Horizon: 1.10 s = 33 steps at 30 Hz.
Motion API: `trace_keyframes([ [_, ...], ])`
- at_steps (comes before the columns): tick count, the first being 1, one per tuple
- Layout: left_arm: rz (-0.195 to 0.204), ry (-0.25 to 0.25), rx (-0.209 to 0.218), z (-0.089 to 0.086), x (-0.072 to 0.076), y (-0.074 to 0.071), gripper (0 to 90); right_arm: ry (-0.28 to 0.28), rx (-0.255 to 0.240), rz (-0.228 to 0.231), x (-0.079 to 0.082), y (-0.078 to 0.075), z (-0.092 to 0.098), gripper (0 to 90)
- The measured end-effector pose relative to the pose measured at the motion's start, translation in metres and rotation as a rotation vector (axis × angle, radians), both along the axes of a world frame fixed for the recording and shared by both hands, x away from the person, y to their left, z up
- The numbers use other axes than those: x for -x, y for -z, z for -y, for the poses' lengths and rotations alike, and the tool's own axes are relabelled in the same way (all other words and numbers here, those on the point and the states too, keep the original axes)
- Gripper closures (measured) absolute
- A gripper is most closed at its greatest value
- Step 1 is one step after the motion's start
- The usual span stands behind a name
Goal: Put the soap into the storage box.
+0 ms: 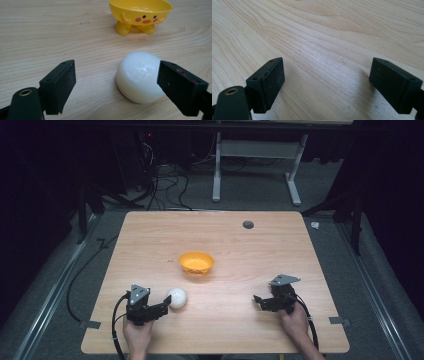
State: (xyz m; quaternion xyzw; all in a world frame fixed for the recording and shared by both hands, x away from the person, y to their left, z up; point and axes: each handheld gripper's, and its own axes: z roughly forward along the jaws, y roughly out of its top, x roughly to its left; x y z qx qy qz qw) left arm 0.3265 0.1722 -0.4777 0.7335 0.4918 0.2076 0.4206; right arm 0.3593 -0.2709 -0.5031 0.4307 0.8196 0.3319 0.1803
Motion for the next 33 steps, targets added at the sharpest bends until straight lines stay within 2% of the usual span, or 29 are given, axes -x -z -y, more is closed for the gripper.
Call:
trace_keyframes([
  [2,0.001,0.021,-0.016,0.005,0.001,0.000,15.7,0.000,0.000,0.000,0.000,0.000,0.000,13.7],
  [5,-0.002,0.044,-0.017,0.011,0.002,0.001,15.6,0.000,0.000,0.000,0.000,0.000,0.000,13.7],
  [16,-0.012,0.085,-0.016,0.026,0.002,0.003,15.5,-0.001,0.001,-0.001,0.000,0.000,0.000,13.7],
  [22,-0.038,0.106,-0.025,0.038,-0.001,0.008,15.3,0.000,0.000,0.000,0.000,0.000,0.000,13.7],
  [24,-0.031,0.094,-0.038,0.041,-0.002,0.008,15.2,0.000,0.000,0.000,0.000,0.000,0.000,13.7],
  [28,-0.028,0.083,-0.027,0.042,-0.003,0.009,15.4,0.000,0.000,0.000,0.000,0.000,0.000,13.7],
  [33,-0.030,0.073,-0.042,0.044,-0.006,0.011,15.6,0.000,0.000,0.000,0.000,0.000,0.000,13.7],
])
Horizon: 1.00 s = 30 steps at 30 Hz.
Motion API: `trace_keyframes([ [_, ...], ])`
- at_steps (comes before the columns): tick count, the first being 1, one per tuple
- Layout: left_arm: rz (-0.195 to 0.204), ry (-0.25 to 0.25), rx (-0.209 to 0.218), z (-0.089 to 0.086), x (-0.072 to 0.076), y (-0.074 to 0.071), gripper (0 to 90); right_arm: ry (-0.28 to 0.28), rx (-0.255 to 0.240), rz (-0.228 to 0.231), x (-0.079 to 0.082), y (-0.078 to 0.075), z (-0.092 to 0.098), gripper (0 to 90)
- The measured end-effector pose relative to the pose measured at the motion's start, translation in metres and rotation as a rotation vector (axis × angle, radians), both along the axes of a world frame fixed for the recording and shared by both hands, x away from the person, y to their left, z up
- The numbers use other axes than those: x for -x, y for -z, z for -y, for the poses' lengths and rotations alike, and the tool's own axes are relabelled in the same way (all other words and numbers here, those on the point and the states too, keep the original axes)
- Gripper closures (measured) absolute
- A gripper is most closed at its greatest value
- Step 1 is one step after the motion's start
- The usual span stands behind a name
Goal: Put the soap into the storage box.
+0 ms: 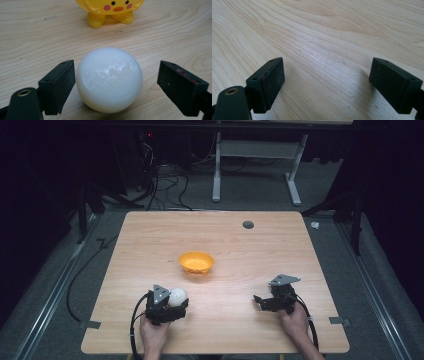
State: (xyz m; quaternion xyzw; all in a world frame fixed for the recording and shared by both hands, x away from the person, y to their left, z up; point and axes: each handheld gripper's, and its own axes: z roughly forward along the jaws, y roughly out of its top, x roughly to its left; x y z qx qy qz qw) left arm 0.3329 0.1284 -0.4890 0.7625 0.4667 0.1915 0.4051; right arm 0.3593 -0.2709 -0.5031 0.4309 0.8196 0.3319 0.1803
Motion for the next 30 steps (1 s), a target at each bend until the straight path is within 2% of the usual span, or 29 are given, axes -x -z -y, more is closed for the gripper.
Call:
trace_keyframes([
  [9,-0.015,-0.022,-0.023,0.004,-0.006,0.007,16.8,-0.001,0.001,-0.001,0.000,0.000,0.000,13.7],
  [13,-0.018,-0.033,-0.048,0.005,-0.008,0.010,20.0,-0.001,0.001,-0.001,0.000,0.000,0.000,13.7],
  [30,-0.027,-0.015,-0.055,0.006,-0.011,0.013,24.0,0.000,0.000,-0.001,0.000,0.000,0.000,13.7],
])
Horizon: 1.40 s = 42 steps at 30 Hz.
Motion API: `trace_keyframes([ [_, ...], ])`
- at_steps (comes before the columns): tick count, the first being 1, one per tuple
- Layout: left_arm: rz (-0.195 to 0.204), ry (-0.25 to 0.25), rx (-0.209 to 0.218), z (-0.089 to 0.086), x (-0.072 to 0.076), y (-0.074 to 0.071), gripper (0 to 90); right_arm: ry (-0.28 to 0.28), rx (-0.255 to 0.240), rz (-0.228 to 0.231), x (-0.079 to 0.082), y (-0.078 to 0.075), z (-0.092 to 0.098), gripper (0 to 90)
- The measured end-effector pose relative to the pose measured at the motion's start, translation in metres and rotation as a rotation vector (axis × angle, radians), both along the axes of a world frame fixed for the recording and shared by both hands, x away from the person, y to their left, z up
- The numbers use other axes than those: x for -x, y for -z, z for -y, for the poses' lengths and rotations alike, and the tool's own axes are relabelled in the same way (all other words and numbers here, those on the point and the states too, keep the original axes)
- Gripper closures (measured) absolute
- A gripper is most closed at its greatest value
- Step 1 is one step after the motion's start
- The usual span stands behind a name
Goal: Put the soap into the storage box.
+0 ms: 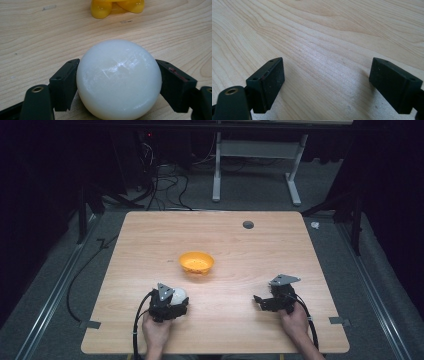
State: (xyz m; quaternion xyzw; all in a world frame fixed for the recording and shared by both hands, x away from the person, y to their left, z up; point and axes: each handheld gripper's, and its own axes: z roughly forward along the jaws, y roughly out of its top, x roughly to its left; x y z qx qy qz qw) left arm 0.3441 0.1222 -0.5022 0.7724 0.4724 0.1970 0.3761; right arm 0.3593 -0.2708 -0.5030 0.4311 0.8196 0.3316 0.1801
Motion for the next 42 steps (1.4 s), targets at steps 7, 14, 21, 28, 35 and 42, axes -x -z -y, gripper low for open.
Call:
trace_keyframes([
  [7,-0.008,0.005,0.011,-0.001,-0.001,0.000,24.2,0.000,0.000,0.000,0.000,0.000,0.000,13.7],
  [14,-0.008,0.003,0.007,-0.002,0.000,-0.001,24.2,0.000,0.000,0.000,0.000,0.000,0.000,13.7],
  [21,0.003,0.004,0.032,-0.004,0.002,-0.005,24.2,0.000,0.000,0.000,0.000,0.000,0.000,13.7],
  [28,0.019,0.025,0.025,-0.001,0.005,-0.013,24.3,0.000,0.000,0.000,0.000,0.000,0.000,13.7],
  [35,0.032,0.036,0.045,-0.002,0.006,-0.021,24.3,0.000,0.000,0.000,0.000,0.000,0.000,13.7],
  [42,0.044,0.053,0.046,-0.001,0.007,-0.028,24.3,0.000,0.000,0.000,0.000,0.000,0.000,13.7],
])
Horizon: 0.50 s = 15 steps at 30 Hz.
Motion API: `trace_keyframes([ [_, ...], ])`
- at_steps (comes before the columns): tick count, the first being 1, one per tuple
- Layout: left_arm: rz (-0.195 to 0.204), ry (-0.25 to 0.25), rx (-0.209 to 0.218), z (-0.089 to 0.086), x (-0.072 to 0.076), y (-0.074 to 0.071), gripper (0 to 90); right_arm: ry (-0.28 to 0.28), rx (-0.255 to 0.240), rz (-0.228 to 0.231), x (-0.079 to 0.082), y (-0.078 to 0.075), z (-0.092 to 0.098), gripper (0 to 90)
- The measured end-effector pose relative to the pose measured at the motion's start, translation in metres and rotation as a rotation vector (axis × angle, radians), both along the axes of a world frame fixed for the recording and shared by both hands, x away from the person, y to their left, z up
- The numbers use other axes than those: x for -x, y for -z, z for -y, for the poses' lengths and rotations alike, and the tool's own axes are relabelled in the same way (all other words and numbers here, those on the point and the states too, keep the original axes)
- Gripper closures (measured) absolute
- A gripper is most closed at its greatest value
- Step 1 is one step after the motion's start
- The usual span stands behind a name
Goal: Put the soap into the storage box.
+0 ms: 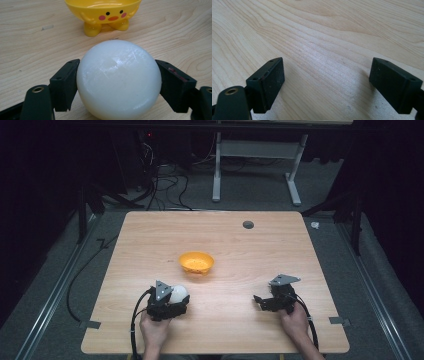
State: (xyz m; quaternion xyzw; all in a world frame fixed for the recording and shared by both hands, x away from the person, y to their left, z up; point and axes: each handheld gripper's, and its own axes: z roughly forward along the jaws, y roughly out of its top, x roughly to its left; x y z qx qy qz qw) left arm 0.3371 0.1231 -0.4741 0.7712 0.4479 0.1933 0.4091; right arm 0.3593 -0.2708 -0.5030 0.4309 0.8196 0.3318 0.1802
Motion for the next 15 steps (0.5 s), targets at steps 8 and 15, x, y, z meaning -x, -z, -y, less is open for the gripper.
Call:
trace_keyframes([
  [8,0.001,0.019,0.003,0.0008,0.0001,-0.0054,24.3,0.000,0.000,0.000,0.0000,0.0000,0.0000,13.7],
  [15,0.003,0.031,0.014,0.0045,-0.0013,-0.0095,24.3,0.000,0.000,0.000,0.0000,0.0000,0.0000,13.7],
])
